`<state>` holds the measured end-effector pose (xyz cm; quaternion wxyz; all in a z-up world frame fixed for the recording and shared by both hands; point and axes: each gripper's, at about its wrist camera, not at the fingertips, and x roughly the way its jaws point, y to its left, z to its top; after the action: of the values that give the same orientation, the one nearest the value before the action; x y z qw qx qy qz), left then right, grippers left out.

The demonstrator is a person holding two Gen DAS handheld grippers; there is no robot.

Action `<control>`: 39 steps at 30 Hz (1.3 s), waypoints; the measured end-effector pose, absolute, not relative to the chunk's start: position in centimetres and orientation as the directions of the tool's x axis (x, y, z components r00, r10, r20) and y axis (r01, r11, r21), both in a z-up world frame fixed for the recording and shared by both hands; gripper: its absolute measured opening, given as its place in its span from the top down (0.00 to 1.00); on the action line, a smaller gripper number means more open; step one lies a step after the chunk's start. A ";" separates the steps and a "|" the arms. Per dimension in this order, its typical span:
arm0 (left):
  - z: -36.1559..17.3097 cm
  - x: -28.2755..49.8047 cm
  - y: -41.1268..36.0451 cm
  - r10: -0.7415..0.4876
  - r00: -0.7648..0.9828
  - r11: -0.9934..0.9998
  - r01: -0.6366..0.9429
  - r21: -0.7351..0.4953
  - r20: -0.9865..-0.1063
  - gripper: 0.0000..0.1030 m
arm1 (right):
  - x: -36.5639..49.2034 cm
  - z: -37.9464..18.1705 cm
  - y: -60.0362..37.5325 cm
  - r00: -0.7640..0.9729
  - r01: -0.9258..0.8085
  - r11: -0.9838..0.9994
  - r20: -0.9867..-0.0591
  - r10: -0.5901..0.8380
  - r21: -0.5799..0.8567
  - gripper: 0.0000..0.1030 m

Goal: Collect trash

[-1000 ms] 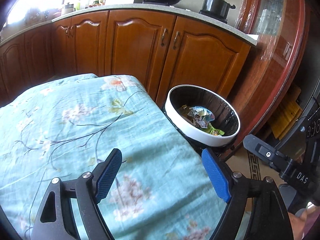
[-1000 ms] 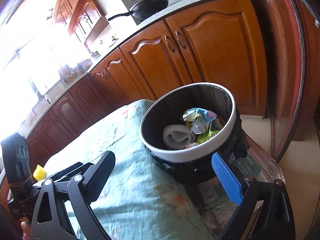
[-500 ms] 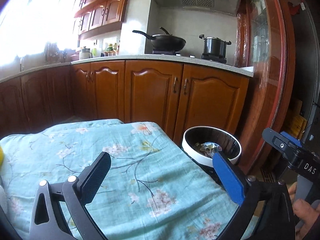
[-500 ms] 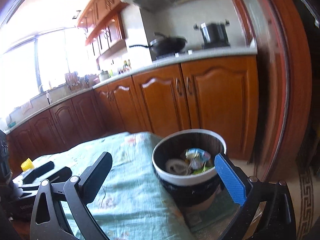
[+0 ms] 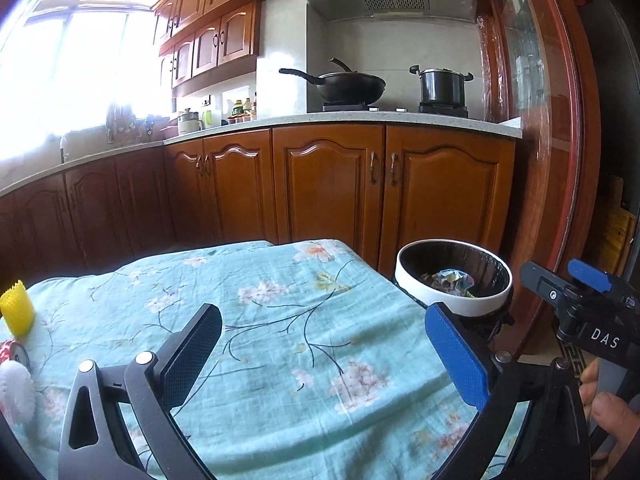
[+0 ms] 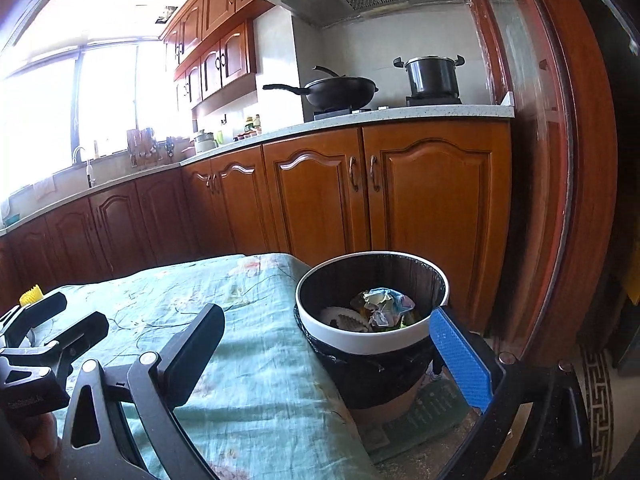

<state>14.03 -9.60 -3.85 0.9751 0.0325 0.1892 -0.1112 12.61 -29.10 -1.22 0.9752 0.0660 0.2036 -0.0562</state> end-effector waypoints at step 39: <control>-3.8 15.5 -7.8 -0.218 0.905 0.972 0.233 -0.003 -0.365 0.01 | 13.0 -0.5 -28.4 0.919 0.083 0.989 -0.394 -0.027 0.125 0.00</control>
<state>15.48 -7.78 -3.77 0.9758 0.0205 0.1845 -0.1157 13.04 -28.43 -0.49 0.9770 0.0698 0.1996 -0.0280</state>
